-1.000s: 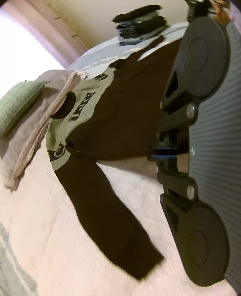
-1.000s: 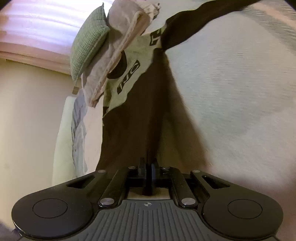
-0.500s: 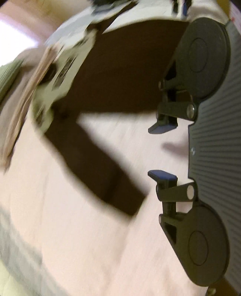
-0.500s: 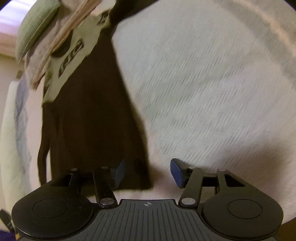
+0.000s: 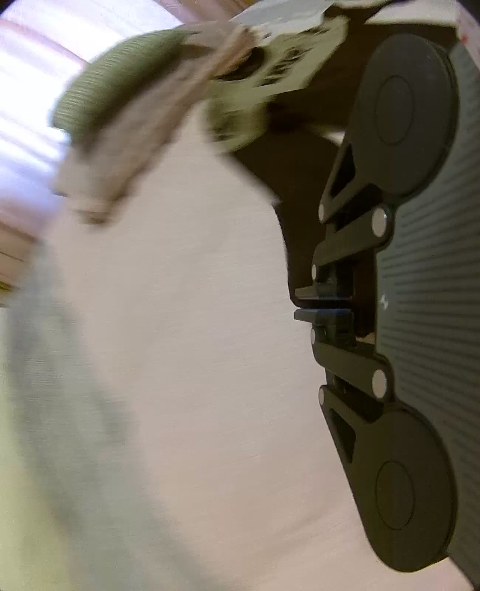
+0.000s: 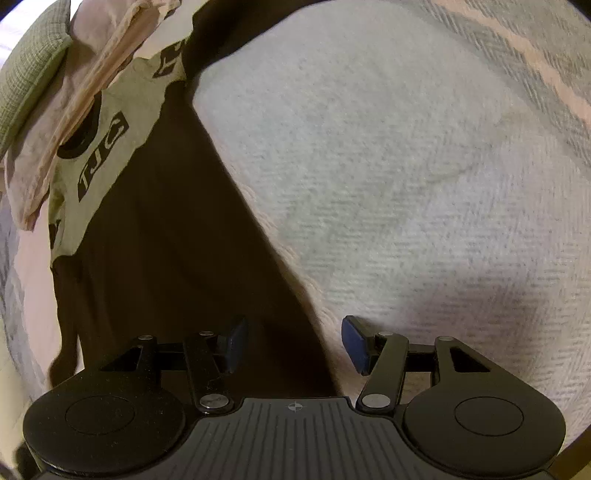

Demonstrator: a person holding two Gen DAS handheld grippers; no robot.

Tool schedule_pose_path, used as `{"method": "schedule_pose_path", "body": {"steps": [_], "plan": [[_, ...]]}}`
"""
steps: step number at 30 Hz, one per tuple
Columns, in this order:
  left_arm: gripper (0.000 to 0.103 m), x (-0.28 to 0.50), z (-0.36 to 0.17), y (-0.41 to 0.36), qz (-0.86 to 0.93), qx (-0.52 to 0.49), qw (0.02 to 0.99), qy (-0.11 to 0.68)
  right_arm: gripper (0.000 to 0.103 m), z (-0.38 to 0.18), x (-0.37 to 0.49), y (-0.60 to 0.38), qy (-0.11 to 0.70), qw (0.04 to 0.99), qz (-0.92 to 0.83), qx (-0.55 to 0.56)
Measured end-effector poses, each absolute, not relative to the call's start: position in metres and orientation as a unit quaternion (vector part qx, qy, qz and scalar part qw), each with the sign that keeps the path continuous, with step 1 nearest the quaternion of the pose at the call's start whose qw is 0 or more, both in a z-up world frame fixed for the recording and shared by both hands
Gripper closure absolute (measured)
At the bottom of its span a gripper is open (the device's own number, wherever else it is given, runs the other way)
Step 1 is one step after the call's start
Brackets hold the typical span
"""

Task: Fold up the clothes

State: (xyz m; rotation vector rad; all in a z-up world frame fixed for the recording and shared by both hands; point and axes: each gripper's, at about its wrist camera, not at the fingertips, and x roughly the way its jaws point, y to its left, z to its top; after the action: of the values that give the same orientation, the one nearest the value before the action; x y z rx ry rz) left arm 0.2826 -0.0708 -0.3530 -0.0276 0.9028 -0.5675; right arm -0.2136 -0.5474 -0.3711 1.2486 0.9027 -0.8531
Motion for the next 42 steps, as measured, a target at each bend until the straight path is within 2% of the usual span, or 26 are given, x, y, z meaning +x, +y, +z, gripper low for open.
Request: {"method": "schedule_pose_path", "body": {"steps": [4,7,11,13,16,20,23,25,29,32,35,36,37,39,42], "plan": [[0.101,0.327,-0.301,-0.063,-0.256,0.082,0.908,0.321,0.050,-0.364,-0.197,-0.553,0.394,0.644,-0.378,0.536],[0.100,0.355,-0.317,-0.081,-0.254,0.127,0.900,0.331,0.050,-0.366,-0.181,-0.557,0.397,0.649,-0.375,0.530],[0.099,0.377,-0.386,-0.106,-0.223,0.156,0.872,0.407,0.050,-0.371,-0.178,-0.560,0.413,0.655,-0.366,0.516],[0.093,0.379,-0.417,-0.120,-0.180,0.177,0.864,0.435,0.050,-0.370,-0.183,-0.566,0.413,0.658,-0.366,0.512],[0.089,0.370,-0.422,-0.121,-0.140,0.165,0.870,0.443,0.050,-0.360,-0.211,-0.586,0.396,0.667,-0.386,0.500],[0.081,0.348,-0.391,-0.118,-0.129,0.109,0.870,0.463,0.050,-0.347,-0.274,-0.640,0.319,0.679,-0.442,0.492],[0.077,0.310,-0.366,-0.131,-0.153,0.070,0.861,0.479,0.050,-0.350,-0.329,-0.691,0.222,0.677,-0.483,0.510],[0.074,0.272,-0.356,-0.147,-0.173,0.048,0.853,0.490,0.050,-0.361,-0.362,-0.725,0.141,0.675,-0.489,0.535],[0.073,0.201,-0.355,-0.189,-0.208,0.010,0.832,0.514,0.050,-0.395,-0.395,-0.789,0.036,0.658,-0.475,0.583],[0.073,0.157,-0.366,-0.226,-0.232,-0.002,0.814,0.533,0.050,-0.422,-0.400,-0.822,-0.013,0.635,-0.455,0.624],[0.073,0.129,-0.375,-0.256,-0.247,0.000,0.799,0.549,0.051,-0.441,-0.392,-0.838,-0.005,0.613,-0.465,0.639],[0.073,0.121,-0.377,-0.266,-0.253,0.002,0.795,0.552,0.069,-0.443,-0.390,-0.840,-0.008,0.616,-0.463,0.638],[0.073,0.112,-0.376,-0.273,-0.255,0.007,0.793,0.553,0.101,-0.444,-0.386,-0.844,-0.001,0.619,-0.457,0.638],[0.073,0.104,-0.374,-0.285,-0.258,0.015,0.791,0.554,0.101,-0.436,-0.383,-0.848,0.007,0.621,-0.455,0.639],[0.073,0.098,-0.362,-0.295,-0.270,0.032,0.795,0.543,0.101,-0.374,-0.387,-0.846,-0.024,0.690,-0.469,0.551]]}}
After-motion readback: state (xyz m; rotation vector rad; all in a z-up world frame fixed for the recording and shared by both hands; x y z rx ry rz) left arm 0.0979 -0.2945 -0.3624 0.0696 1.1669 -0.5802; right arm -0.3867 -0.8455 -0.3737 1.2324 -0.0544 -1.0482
